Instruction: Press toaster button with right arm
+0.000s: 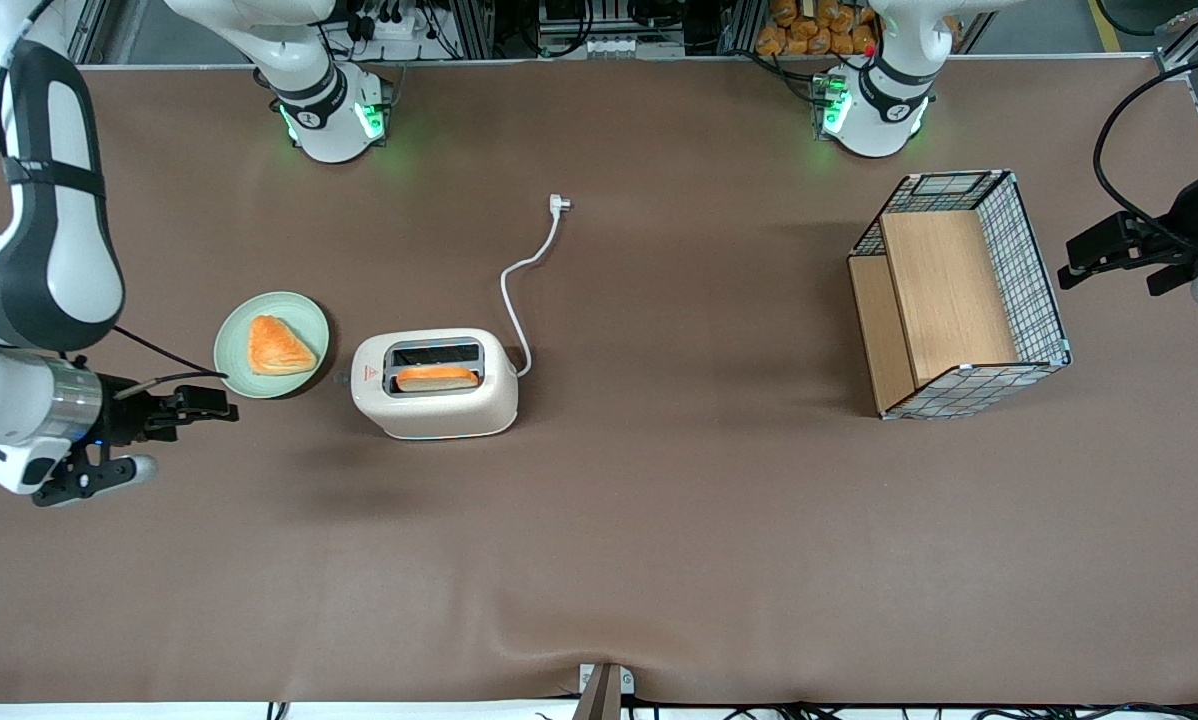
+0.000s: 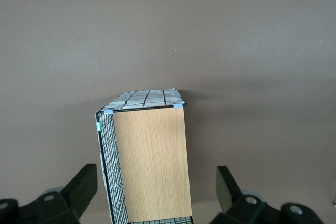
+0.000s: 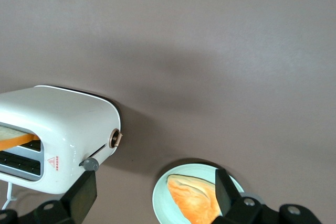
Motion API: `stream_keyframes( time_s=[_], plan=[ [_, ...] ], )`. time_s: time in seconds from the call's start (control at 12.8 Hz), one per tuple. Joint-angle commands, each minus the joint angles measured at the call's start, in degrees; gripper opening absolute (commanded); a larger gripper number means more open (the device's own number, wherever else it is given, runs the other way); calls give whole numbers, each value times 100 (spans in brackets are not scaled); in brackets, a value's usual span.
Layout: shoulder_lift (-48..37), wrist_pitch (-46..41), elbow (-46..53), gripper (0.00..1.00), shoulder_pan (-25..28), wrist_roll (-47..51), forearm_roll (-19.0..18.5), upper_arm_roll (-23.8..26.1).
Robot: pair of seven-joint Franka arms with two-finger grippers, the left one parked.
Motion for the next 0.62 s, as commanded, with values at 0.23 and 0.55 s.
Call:
stream_keyframes(
  time_s=[0.23,0.55],
  plan=[
    [-477,-653,787,100,16,545,-268,-65],
    [-1083,-1128,534,100,235,918,-295,-548]
  ],
)
